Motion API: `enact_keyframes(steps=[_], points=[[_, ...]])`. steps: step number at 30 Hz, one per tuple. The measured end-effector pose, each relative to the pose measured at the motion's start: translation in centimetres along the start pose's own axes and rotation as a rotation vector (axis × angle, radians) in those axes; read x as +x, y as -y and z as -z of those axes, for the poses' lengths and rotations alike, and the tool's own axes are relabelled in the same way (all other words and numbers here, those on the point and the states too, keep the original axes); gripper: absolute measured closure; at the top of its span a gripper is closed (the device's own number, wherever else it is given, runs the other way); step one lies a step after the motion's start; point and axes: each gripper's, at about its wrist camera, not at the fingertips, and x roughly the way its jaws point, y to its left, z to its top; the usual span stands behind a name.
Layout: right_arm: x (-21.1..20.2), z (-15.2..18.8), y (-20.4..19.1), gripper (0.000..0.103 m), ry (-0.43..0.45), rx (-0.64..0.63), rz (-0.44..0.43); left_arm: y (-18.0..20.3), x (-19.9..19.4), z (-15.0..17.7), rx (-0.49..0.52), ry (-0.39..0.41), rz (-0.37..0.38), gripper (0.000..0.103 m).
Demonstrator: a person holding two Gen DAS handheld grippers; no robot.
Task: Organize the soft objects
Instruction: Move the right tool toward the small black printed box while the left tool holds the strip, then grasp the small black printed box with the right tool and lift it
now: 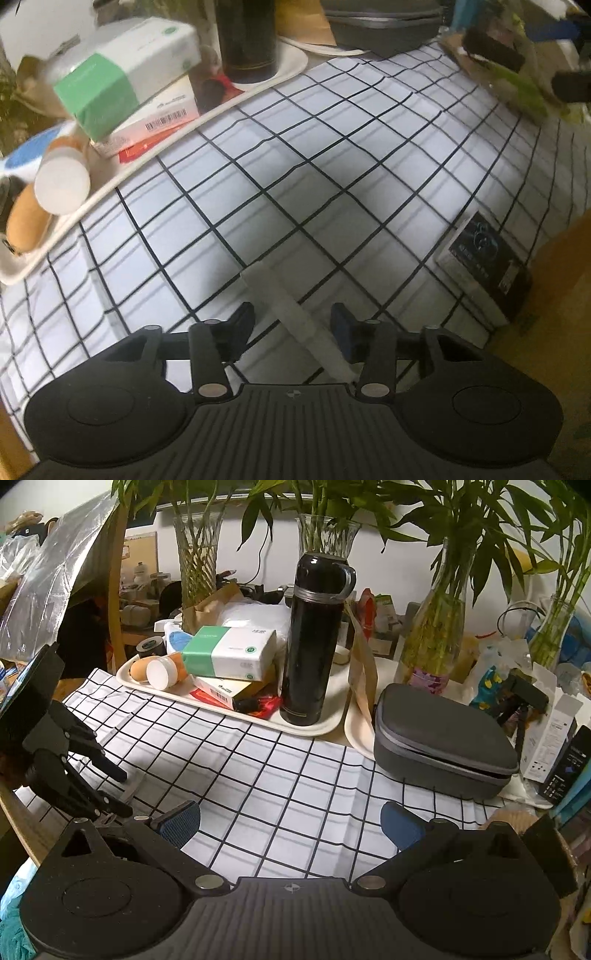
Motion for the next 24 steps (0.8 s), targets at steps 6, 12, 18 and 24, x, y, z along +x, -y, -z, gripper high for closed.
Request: enact_keyframes(steps=[6, 12, 18, 24], points=[[0.1, 0.0, 0.1, 0.000, -0.002, -0.005, 0.007, -0.5, -0.2, 0.0, 0.015, 0.000, -0.026, 0.087], [0.8, -0.3, 0.5, 0.000, -0.026, 0.012, -0.034, -0.7, -0.4, 0.0, 0.022, 0.005, -0.021, 0.094], [3.4, -0.9, 0.8, 0.000, -0.146, 0.031, -0.127, -0.8, -0.7, 0.2, 0.025, 0.008, -0.024, 0.095], [6.0, -1.9, -0.2, 0.000, -0.316, 0.078, -0.216, -0.7, -1.0, 0.3, 0.038, 0.029, -0.032, 0.099]])
